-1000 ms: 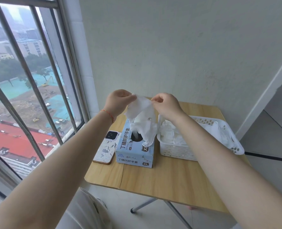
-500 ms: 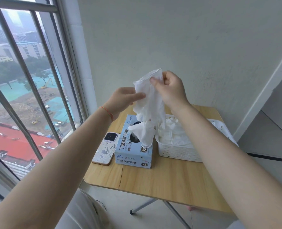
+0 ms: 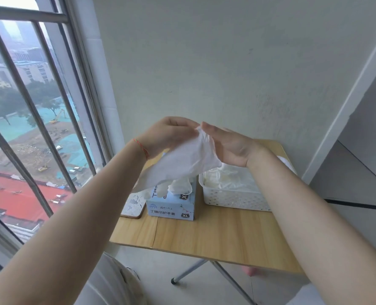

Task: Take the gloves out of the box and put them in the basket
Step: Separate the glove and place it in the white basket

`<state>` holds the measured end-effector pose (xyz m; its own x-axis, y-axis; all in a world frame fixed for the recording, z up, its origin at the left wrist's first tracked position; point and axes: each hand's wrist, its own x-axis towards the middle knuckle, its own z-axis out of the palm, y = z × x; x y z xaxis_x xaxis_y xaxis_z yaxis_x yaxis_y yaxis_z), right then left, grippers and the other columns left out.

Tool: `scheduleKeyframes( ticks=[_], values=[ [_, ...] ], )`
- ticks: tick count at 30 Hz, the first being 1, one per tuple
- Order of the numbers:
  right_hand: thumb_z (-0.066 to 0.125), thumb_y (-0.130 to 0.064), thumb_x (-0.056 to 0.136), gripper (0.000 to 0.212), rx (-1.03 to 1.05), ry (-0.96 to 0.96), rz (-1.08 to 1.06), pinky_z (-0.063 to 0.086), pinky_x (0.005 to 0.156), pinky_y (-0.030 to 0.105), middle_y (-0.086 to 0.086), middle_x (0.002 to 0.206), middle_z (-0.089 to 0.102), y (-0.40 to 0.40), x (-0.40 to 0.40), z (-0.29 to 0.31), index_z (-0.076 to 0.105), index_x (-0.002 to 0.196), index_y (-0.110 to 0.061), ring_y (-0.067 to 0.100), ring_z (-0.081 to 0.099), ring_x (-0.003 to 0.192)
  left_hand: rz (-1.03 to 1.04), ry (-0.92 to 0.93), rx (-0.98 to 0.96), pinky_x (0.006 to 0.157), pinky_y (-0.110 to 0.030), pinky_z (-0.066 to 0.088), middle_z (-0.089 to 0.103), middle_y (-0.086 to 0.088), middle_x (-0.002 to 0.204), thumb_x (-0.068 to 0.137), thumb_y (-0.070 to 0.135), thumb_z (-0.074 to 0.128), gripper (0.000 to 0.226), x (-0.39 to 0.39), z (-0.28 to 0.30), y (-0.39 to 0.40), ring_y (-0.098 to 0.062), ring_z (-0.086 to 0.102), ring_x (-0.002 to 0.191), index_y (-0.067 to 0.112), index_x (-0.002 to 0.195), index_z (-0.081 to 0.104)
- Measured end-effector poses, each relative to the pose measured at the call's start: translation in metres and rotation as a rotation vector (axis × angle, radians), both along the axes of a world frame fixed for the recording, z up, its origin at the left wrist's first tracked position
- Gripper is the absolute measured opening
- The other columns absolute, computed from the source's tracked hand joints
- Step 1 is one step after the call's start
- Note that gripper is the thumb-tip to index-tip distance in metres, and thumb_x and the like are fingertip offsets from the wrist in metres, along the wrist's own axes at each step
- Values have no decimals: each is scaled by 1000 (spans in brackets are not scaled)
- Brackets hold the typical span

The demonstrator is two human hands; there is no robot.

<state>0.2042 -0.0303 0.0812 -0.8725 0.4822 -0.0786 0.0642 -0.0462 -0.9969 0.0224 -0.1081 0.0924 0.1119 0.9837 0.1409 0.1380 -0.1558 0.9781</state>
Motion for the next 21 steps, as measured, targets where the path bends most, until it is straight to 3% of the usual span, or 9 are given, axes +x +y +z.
scheduleKeyframes(
  ticks=[3,7,9,12,15,18,21],
  values=[
    [69,-33,87,43,81,-51,-253,41,95,45,20,113,63,-1,2,-4,65,117,-2,33,57,107,147,185,9,67,-25,51,71,-3,81,81,22,70,12,-1,-10,5,-14,63,70,18,91,74],
    [67,-31,90,37,285,-184,-477,51,75,36,17,94,70,2,4,-4,67,105,3,24,64,82,281,382,-35,65,-24,46,65,6,70,81,19,76,11,-2,-21,11,-7,59,63,23,89,69],
    [63,-34,91,40,409,-225,-558,47,65,28,11,82,64,3,2,-3,64,101,5,20,58,71,248,522,-60,66,-24,44,63,6,71,82,19,76,9,-3,-25,12,-9,56,66,18,90,71],
    [53,-26,96,27,580,-233,-671,37,50,21,0,66,52,0,0,3,60,83,-4,12,45,56,189,700,-104,70,-26,43,61,-1,79,83,25,76,21,-5,-29,11,-13,54,73,6,90,72],
    [45,-17,94,19,630,-194,-767,32,59,27,2,69,45,1,-2,7,49,78,-10,15,40,63,164,646,-156,70,-28,51,64,-4,80,83,26,77,27,-8,-32,11,-14,58,73,1,93,73],
    [40,-11,90,21,573,-137,-865,23,53,29,0,68,32,4,-3,8,34,70,-16,15,28,62,141,500,-209,77,-28,59,74,-7,91,82,25,78,25,-11,-34,11,-17,68,81,4,97,76],
    [45,-17,86,27,576,-153,-912,18,52,31,-2,63,24,4,-1,9,27,66,-20,15,22,59,122,283,-232,86,-32,57,75,-11,98,79,25,81,29,-14,-40,13,-21,69,93,2,96,75]
  ],
)
